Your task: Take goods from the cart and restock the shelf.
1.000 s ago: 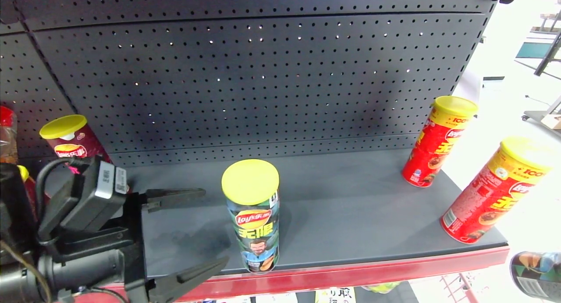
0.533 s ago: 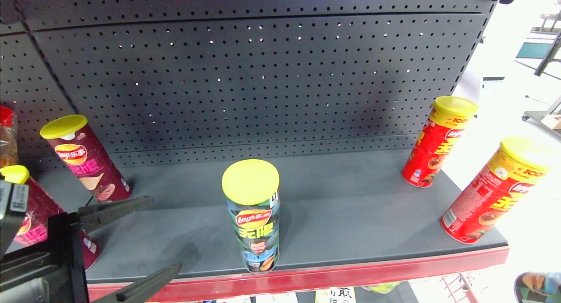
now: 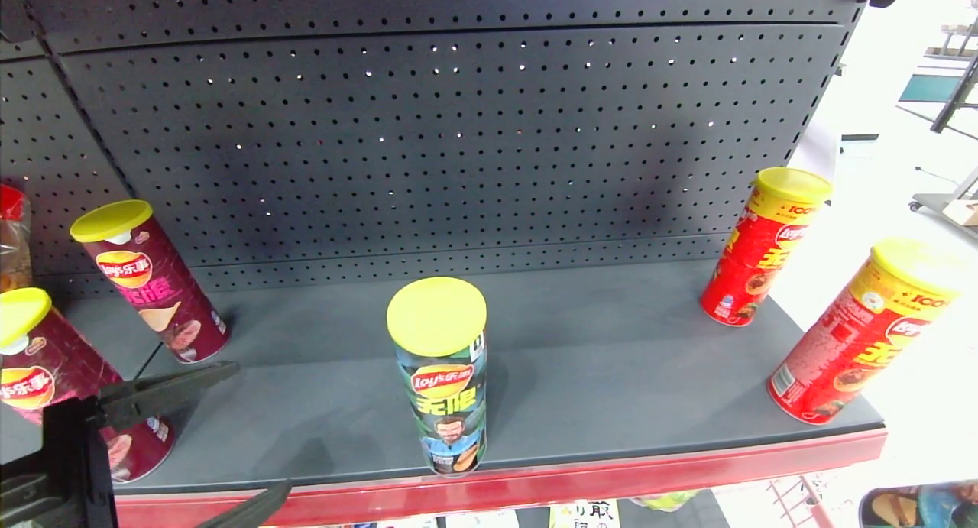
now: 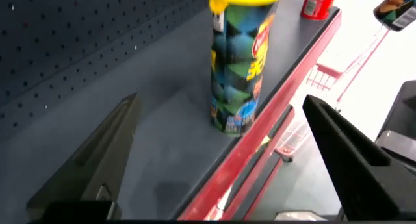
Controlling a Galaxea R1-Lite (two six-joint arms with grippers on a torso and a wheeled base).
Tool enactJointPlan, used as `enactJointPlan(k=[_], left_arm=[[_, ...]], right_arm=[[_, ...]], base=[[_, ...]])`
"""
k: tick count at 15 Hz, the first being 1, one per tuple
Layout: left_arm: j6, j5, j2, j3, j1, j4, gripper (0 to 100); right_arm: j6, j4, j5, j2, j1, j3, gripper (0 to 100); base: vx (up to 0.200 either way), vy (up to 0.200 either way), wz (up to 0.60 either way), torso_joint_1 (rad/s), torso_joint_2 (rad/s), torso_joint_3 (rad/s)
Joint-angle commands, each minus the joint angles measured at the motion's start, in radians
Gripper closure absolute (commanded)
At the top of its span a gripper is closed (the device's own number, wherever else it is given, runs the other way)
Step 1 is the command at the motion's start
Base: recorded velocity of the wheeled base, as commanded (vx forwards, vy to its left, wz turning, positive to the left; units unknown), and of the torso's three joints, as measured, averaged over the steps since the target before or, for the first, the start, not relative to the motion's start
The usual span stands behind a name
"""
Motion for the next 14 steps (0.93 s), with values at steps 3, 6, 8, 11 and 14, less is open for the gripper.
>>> enactJointPlan(k=[3, 6, 8, 11, 14], left_arm=[[0.0, 0.027, -0.11, 0.003, 0.001, 0.114, 0], [-0.002, 0.087, -0.164, 0.003, 0.001, 0.149, 0], [-0.003, 0.138, -0.193, 0.003, 0.001, 0.164, 0], [-0.002, 0.23, -0.335, 0.001, 0.001, 0.293, 0], [-0.002, 0.271, -0.493, -0.046, 0.001, 0.496, 0]], right_arm=[[0.043, 0.0, 0.004, 0.125, 0.236, -0.045, 100], [0.043, -0.015, 0.014, 0.243, 0.257, -0.123, 100], [0.041, -0.037, 0.047, 0.307, 0.257, -0.163, 100], [0.021, -0.193, 0.047, 0.454, 0.259, -0.186, 100], [0.013, -0.247, 0.05, 0.551, 0.295, -0.224, 100]], base=[[0.0, 0.0, 0.0, 0.0, 0.0, 0.0], [0.0, 0.0, 0.0, 0.0, 0.0, 0.0], [0.0, 0.0, 0.0, 0.0, 0.0, 0.0], [0.0, 0.0, 0.0, 0.0, 0.0, 0.0], [0.0, 0.0, 0.0, 0.0, 0.0, 0.0]])
